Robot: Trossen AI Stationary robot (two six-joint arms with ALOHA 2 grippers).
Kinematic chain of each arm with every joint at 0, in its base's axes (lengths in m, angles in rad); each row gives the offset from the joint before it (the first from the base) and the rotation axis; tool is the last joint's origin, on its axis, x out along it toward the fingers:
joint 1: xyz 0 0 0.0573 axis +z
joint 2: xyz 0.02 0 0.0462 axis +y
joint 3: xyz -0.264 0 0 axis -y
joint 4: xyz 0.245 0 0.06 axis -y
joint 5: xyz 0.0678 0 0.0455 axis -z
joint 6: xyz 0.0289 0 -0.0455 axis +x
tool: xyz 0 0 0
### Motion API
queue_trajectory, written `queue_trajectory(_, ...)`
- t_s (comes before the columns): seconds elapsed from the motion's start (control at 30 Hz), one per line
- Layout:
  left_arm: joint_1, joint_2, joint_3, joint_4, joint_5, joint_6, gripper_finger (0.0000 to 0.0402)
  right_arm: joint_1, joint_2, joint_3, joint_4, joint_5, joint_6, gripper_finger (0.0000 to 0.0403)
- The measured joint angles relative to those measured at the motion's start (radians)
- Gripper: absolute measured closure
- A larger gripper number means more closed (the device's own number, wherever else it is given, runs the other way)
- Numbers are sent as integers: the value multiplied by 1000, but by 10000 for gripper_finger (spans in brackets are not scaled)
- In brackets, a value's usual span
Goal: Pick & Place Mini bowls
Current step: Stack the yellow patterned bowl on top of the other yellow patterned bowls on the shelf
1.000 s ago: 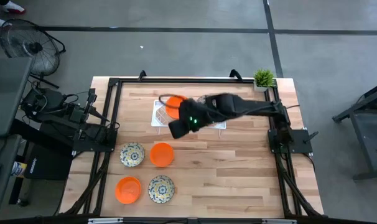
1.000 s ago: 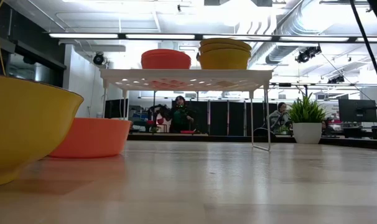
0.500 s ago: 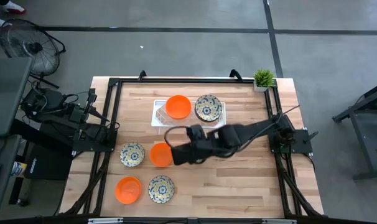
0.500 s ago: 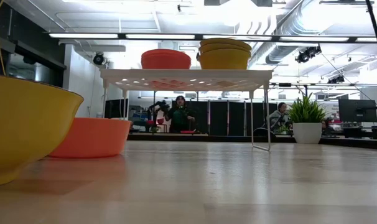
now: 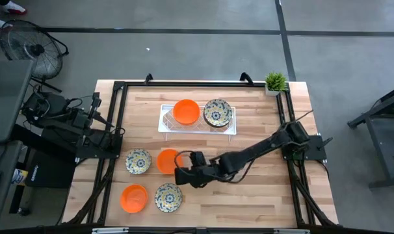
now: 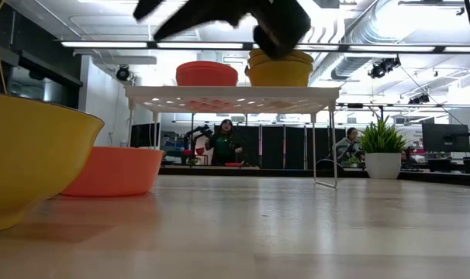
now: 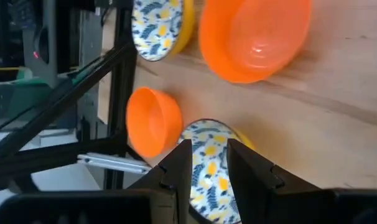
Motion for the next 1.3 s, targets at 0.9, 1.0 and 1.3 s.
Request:
queue_trajectory(0.9,0,62,-306,-155,-12,-459,302,158,-100,-113,-570,-25,279,314)
queue_trajectory(1.0,0,115,-331,-156,-11,-499,302,163,-141,-113,-651,-11,270,314)
queue_trajectory(1.3,0,287,-393,-86,-14,-500,302,165,-245,-131,-795,43,201,314)
